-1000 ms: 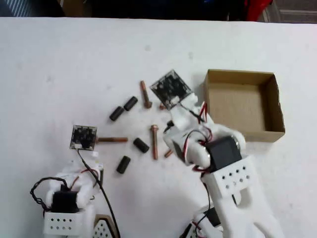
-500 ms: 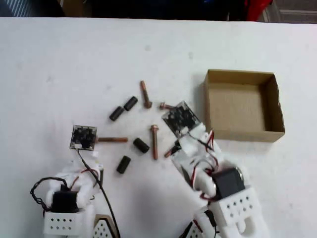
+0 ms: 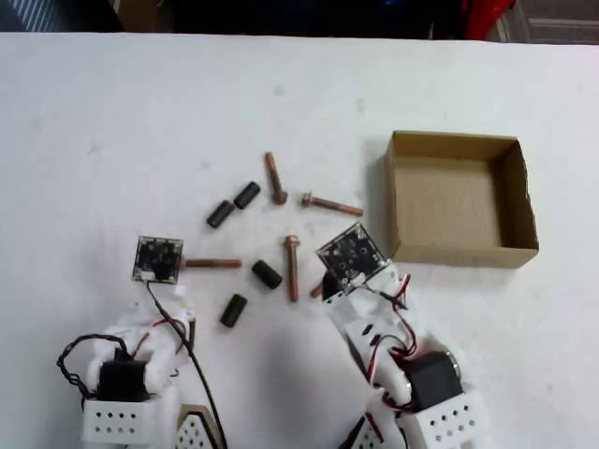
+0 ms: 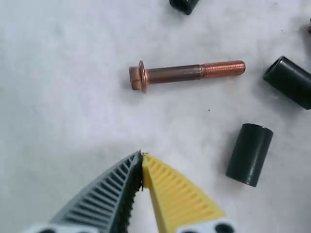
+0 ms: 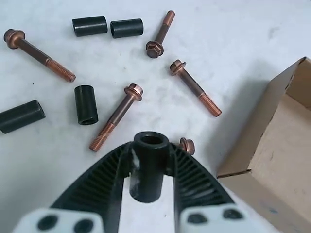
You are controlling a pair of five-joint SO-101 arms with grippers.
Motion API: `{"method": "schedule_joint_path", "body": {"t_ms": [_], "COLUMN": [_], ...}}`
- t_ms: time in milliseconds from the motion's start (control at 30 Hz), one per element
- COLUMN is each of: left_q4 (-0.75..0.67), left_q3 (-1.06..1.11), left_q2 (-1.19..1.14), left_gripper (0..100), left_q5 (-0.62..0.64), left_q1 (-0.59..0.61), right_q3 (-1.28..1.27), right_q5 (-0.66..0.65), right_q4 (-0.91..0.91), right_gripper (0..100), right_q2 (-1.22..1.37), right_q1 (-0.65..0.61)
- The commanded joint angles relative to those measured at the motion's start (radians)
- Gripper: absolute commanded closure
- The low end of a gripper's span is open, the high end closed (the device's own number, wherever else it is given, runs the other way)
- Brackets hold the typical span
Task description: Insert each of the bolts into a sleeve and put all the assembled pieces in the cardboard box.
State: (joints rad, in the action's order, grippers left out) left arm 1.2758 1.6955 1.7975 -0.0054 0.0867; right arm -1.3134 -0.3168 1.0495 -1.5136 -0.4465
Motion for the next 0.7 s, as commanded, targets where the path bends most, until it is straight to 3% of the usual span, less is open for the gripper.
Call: {"method": "schedule_joint_path", "body": {"t_ms": [0, 400, 667], "left_q4": [0.002, 0.003, 0.000], "left_q3": [-0.002, -0.002, -0.002], "left_q2": [0.010, 0.010, 0.012], "left_gripper": [98, 98, 98], "left_q5": [0.000, 0.000, 0.002], "left_q1": [0.002, -0.022, -0.024], "right_q3": [-0.046, -0.190, -0.198], "right_q5": [-0.008, -0.008, -0.008], "right_q4": [-0.110, -0.282, -0.283], "right_gripper": [98.1, 98.1, 98.1], "right_q2": [-0.013, -0.015, -0.015], "right_q1": [0.005, 0.010, 0.016]}}
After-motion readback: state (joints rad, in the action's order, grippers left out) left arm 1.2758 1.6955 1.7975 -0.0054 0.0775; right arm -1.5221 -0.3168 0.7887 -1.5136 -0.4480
